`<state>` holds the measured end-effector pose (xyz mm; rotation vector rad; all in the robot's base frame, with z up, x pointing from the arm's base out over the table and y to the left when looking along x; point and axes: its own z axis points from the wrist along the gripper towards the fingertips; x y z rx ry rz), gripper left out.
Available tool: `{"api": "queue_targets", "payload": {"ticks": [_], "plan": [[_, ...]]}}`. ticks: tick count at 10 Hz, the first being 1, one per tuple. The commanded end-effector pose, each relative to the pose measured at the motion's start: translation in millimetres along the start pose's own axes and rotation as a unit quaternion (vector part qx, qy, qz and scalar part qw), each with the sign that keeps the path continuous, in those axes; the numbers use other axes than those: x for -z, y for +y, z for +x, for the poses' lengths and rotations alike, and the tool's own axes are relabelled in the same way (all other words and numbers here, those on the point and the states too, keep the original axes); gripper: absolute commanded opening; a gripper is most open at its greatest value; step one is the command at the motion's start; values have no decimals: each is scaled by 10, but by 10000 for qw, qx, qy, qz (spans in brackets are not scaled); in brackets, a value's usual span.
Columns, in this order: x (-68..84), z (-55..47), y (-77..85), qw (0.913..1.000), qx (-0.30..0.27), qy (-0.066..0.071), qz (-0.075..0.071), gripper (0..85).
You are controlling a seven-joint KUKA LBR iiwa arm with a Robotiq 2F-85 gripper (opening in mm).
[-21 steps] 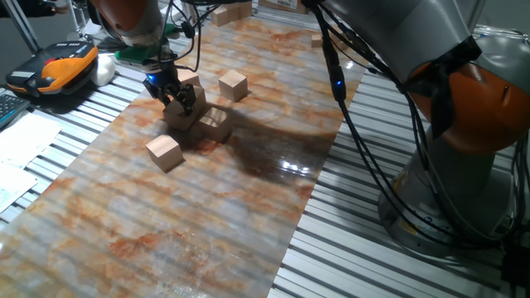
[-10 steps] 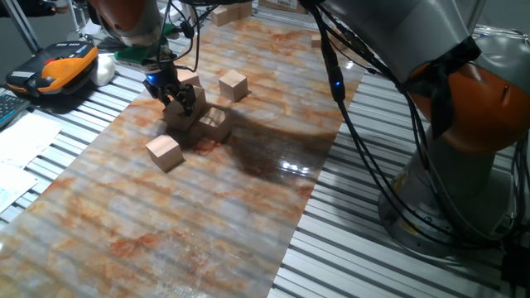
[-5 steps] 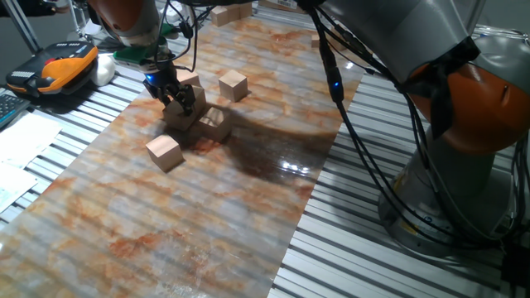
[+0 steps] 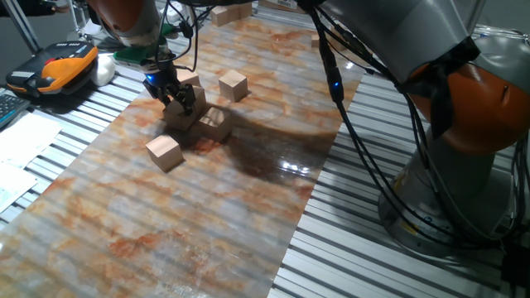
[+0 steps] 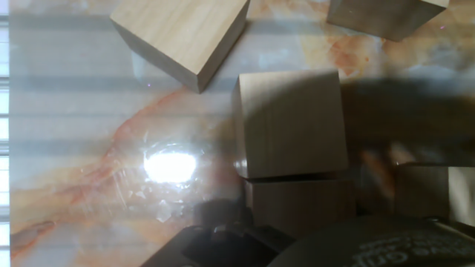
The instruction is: Stack the blocks into a pyramid shape
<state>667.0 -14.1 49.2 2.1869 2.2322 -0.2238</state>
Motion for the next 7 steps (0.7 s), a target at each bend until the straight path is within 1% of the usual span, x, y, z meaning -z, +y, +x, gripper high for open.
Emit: {"api": "queue_targets", "payload": {"ticks": [1,3,5,6,7], "plan": [[3,-10,8,10000,-4,-1,-8,0],[4,-18,13,10000,-28,-16,17,0],[25,-51,25,10000,-9,-49,38,0],[43,-81,33,10000,40,-27,-6,0],[46,-89,37,10000,54,-33,-7,0]]}}
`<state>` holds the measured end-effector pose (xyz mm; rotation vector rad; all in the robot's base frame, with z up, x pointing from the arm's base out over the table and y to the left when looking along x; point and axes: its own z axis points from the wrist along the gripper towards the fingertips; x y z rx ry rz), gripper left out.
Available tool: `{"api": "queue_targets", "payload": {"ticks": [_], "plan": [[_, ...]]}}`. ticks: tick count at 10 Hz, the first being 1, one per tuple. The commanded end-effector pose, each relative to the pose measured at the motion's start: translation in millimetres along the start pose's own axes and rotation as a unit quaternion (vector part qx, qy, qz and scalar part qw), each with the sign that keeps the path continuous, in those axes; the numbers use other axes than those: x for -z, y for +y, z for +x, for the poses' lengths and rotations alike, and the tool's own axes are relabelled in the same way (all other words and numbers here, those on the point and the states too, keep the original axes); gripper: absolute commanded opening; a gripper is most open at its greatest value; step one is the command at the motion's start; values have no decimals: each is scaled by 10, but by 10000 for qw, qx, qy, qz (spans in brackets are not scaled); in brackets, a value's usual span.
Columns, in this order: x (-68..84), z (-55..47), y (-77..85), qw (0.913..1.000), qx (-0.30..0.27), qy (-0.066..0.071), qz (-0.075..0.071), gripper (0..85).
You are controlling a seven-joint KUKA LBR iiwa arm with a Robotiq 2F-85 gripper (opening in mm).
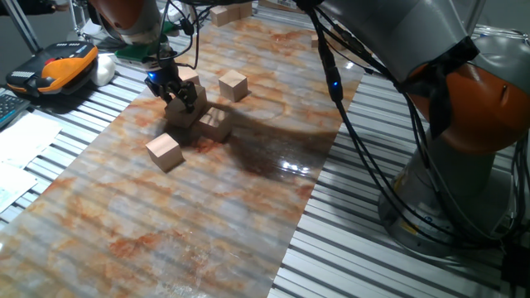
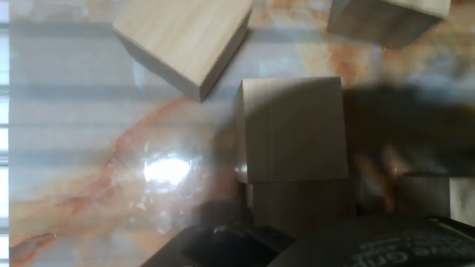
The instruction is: Stack the blocks into a pyramid shape
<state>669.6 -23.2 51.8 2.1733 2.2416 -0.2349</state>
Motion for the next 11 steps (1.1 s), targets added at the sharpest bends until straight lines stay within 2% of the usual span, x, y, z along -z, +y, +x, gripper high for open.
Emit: {"api": "queue_targets", "payload": {"ticks": [1,6,8,11], "plan": [[26,10,13,10000,10,-1,-24,0],[18,15,5,10000,-42,11,-11,0],[14,17,5,9999,-5,77,-91,0],[14,16,4,9999,27,96,-125,0]]}}
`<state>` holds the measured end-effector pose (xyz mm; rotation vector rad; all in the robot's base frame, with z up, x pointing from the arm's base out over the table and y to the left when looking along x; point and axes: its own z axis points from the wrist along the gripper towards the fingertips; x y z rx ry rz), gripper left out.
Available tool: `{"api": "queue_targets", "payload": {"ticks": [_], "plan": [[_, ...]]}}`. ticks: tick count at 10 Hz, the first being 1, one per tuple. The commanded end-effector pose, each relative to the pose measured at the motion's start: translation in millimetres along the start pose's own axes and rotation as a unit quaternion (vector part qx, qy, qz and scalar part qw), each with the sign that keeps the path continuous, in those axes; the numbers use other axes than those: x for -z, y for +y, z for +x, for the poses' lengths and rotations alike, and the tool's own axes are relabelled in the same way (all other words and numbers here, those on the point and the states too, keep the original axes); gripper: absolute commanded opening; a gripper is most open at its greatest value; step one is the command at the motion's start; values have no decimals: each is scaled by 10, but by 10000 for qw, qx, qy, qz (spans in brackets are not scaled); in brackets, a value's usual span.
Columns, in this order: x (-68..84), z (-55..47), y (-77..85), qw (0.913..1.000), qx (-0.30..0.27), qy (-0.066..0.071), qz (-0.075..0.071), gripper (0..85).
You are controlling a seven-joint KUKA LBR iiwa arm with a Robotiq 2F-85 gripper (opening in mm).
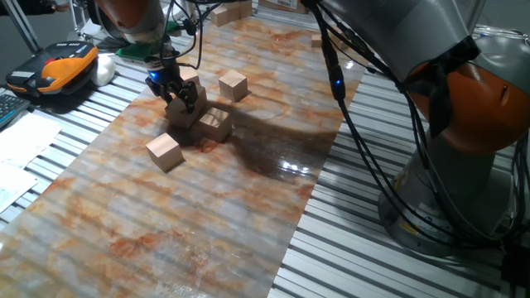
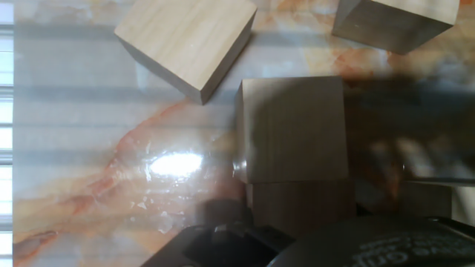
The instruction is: Stack the blocks into a pyramid shape
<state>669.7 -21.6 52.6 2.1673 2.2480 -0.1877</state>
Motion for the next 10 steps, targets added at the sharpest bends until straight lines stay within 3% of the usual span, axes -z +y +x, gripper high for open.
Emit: {"api": "queue_targets", "payload": {"ticks": [1,3,4,7,8,10], "plan": [[3,2,3,10000,1,1,-6,170],[2,4,5,10000,-16,-10,11,170],[1,5,5,10000,-15,-3,3,340],[-2,7,5,10000,-60,14,8,340],[-3,9,5,10000,-67,16,8,510],[-2,15,4,10000,-75,11,17,510]]}}
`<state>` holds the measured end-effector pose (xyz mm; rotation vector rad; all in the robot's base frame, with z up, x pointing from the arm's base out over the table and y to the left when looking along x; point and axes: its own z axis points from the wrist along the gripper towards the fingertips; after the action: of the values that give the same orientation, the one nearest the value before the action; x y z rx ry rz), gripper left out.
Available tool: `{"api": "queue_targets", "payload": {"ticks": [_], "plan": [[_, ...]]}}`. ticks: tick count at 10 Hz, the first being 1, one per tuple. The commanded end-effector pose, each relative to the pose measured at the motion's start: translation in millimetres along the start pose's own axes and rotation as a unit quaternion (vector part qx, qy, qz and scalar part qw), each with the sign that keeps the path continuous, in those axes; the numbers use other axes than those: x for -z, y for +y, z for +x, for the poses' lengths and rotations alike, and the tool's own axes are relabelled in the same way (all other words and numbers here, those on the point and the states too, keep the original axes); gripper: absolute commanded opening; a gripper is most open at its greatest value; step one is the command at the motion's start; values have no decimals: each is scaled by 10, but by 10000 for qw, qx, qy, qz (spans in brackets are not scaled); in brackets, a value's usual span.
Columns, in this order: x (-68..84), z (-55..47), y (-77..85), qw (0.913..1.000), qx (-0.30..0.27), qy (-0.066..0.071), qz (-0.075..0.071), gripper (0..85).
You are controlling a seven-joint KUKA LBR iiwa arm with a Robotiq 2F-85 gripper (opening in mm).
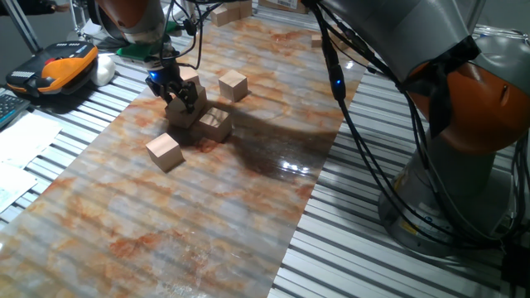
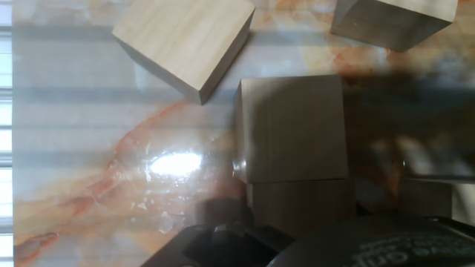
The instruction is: Stack the blocks into a pyramid shape
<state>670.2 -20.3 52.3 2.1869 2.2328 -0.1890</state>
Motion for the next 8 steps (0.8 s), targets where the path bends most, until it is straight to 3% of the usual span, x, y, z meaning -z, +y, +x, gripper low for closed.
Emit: {"api": "queue_targets", "payload": {"ticks": [1,8], "plan": [[2,4,1,10000,-4,11,-6,680],[35,26,22,10000,-57,26,6,680]]}}
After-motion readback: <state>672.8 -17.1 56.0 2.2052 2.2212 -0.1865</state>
